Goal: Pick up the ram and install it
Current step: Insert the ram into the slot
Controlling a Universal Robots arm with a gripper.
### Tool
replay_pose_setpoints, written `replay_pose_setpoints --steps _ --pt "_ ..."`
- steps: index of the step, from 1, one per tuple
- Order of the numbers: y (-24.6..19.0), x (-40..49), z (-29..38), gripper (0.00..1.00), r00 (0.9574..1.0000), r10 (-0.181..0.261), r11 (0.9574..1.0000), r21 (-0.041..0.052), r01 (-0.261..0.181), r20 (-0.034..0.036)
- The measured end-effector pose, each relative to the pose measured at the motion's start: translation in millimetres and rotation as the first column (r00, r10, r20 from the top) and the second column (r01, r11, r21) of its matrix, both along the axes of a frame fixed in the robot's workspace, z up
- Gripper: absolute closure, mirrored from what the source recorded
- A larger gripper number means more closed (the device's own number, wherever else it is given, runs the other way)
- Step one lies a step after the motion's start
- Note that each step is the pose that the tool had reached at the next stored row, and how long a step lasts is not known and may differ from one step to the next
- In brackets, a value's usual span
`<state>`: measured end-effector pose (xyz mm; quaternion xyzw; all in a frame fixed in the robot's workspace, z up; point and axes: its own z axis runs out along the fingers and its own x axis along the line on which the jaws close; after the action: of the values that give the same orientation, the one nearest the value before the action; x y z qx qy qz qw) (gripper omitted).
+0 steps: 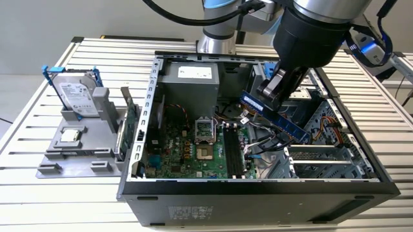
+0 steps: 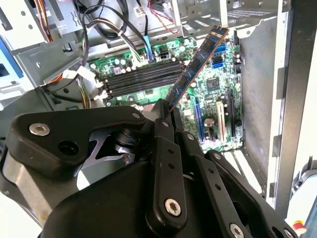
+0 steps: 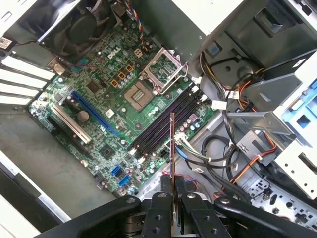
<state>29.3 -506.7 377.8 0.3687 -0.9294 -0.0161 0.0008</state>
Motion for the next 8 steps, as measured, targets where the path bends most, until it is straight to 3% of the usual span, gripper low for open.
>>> replay_pose_setpoints --steps 8 --pt "0.0 0.0 -0.1 1.0 0.9982 -0.06 0.9982 0.0001 0.06 0.0"
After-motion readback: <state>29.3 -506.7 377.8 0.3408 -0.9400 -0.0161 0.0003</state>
